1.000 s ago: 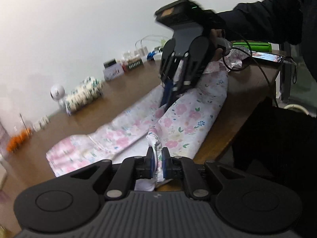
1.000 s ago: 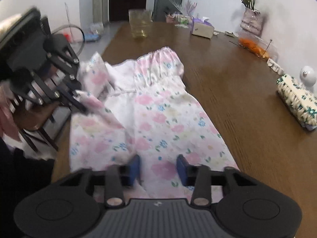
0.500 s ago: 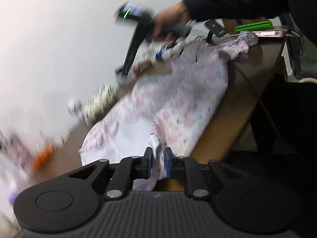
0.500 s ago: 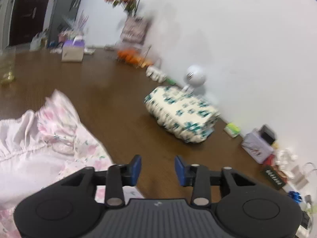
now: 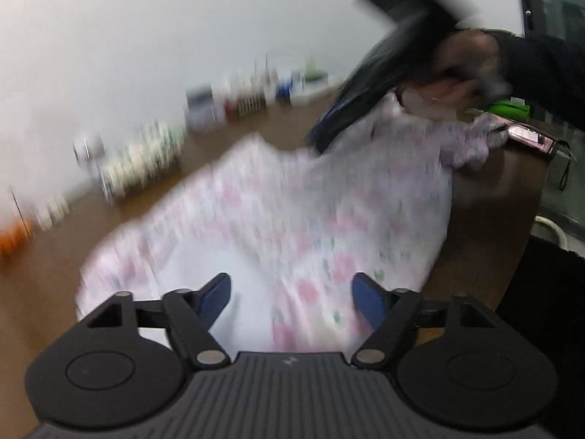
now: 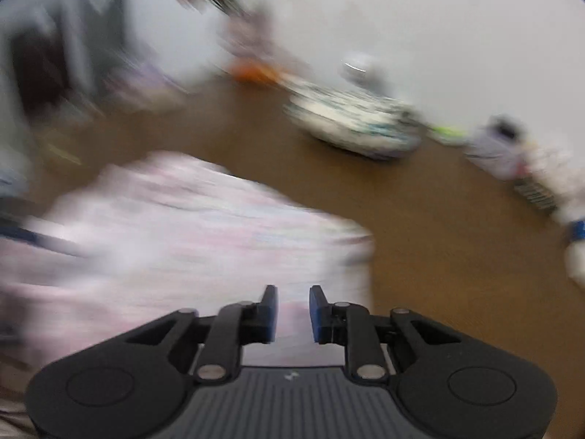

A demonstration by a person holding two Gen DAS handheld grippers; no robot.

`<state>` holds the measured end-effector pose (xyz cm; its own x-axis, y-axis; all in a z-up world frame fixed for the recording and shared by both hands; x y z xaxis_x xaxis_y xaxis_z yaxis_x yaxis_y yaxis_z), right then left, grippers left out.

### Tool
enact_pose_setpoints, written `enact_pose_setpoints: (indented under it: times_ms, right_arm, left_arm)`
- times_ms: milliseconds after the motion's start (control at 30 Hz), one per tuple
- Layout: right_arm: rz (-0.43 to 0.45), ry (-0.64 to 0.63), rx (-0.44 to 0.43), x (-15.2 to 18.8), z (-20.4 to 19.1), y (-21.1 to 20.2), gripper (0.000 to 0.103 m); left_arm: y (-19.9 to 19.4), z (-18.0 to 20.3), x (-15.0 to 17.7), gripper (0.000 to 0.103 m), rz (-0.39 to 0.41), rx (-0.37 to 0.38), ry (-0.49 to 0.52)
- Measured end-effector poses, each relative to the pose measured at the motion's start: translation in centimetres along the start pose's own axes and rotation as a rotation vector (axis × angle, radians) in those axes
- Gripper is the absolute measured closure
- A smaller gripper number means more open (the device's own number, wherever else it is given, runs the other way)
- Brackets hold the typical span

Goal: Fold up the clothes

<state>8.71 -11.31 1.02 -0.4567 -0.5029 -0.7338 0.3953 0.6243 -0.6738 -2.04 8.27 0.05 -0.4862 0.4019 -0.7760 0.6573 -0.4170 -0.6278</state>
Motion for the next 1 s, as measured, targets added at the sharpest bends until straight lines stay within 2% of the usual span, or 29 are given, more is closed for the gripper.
enact_pose_setpoints:
  times_ms: [33, 67, 100, 133, 167, 200, 233, 300, 333, 367, 400, 467, 500, 567, 600, 667, 700, 767, 833, 867, 900, 933, 967, 1000]
  right_arm:
    - [0.013, 0.028, -0.097, 1.1, -1.3, -0.7, 0.057]
    - [0.009, 0.057, -0.158, 2.3, -2.5, -0.8, 0.057]
    - [-0.004, 0.076, -0.181, 3.2, -3.2, -0.6, 0.059]
    - [-0.012, 0.070, -0.178, 3.9, -3.8, -0.1, 0.068]
    - [-0.016, 0.056, -0.166, 4.6, -4.3, 0.4, 0.092]
    - [-0.004, 0.026, -0.155, 5.1, -5.0, 0.4, 0.103]
    - [0.016, -0.013, -0.145, 5.6, -5.8, 0.1, 0.102]
    - [0.081, -0.103, -0.185, 6.7, -7.9, -2.5, 0.102]
    - [0.107, -0.150, -0.206, 7.4, -8.7, -4.0, 0.101]
    - [0.106, -0.191, -0.227, 8.2, -9.5, -5.3, 0.096]
    - [0.089, -0.230, -0.250, 9.0, -10.3, -6.4, 0.094]
    - [0.083, -0.269, -0.262, 9.7, -11.0, -7.7, 0.054]
    - [0.106, -0.264, -0.243, 9.3, -10.7, -8.1, 0.047]
    - [0.177, -0.156, -0.116, 6.9, -8.2, -7.4, 0.045]
    - [0.198, -0.068, -0.041, 5.6, -6.5, -6.6, 0.045]
    - [0.222, 0.145, 0.090, 3.0, -2.1, -4.3, 0.045]
    - [0.218, 0.252, 0.160, 1.9, 0.2, -2.9, 0.045]
    - [0.154, 0.421, 0.279, 0.3, 4.5, 0.8, 0.045]
    - [0.138, 0.519, 0.300, -0.9, 6.7, 3.9, 0.050]
    - [0.138, 0.563, 0.302, -1.4, 7.6, 5.3, 0.064]
    - [0.126, 0.569, 0.322, -1.6, 7.9, 6.3, 0.078]
    - [0.108, 0.556, 0.352, -1.5, 7.9, 7.1, 0.097]
    - [0.090, 0.542, 0.382, -1.5, 7.9, 8.0, 0.096]
    - [0.084, 0.528, 0.410, -1.3, 7.8, 8.5, 0.096]
  left_arm:
    - [-0.1, 0.0, 0.2, 0.059, -0.009, 0.037, -0.033]
    - [-0.2, -0.1, 0.4, 0.082, -0.019, 0.073, -0.066]
    - [-0.4, 0.1, 0.5, 0.090, -0.020, 0.096, -0.082]
    - [-0.8, 0.5, 0.5, 0.091, -0.006, 0.098, -0.065]
    - [-1.3, 1.0, 0.5, 0.096, 0.010, 0.105, -0.042]
    - [-2.0, 1.6, 0.6, 0.098, 0.028, 0.120, -0.025]
    - [-2.8, 2.3, 0.9, 0.098, 0.038, 0.130, -0.011]
    - [-4.4, 3.8, 2.1, 0.097, 0.035, 0.142, 0.008]
    - [-5.1, 4.5, 2.7, 0.095, 0.027, 0.153, 0.013]
    - [-5.7, 5.0, 3.4, 0.087, 0.011, 0.172, 0.012]
    - [-6.2, 5.2, 3.8, 0.071, 0.000, 0.188, 0.003]
    - [-6.7, 3.6, 3.2, 0.049, 0.028, 0.172, -0.071]
    - [-6.8, 2.3, 2.3, 0.041, 0.054, 0.134, -0.107]
    - [-6.5, -0.8, 0.1, 0.033, 0.085, 0.042, -0.125]
    - [-6.0, -2.6, -1.2, 0.024, 0.093, -0.008, -0.122]
    - [-3.9, -6.5, -3.5, 0.014, 0.090, -0.099, -0.127]
    - [-2.2, -8.4, -4.5, 0.014, 0.062, -0.139, -0.150]
    - [1.0, -10.7, -5.3, 0.016, 0.016, -0.179, -0.182]
    - [4.1, -12.5, -5.7, 0.017, -0.026, -0.202, -0.208]
    - [5.7, -13.3, -5.9, 0.025, -0.047, -0.214, -0.221]
    - [7.3, -14.2, -6.2, 0.045, -0.068, -0.225, -0.234]
    - [8.4, -14.6, -6.2, 0.063, -0.086, -0.238, -0.230]
    - [8.8, -14.3, -5.9, 0.098, -0.098, -0.252, -0.202]
    - [9.3, -13.9, -5.6, 0.099, -0.110, -0.266, -0.174]
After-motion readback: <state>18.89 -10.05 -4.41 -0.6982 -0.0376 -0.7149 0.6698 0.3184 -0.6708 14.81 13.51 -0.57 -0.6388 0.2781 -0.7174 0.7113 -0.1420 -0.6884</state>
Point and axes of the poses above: each gripper's, at about its wrist camera, not at the fingertips, and y roughly the way its jaws point, z to its right, x to its underside, the point moved 6 cm from there along y, roughly the way its jaws point, and after that the axes turned 7 degrees about -y, right-handed, at the moved point
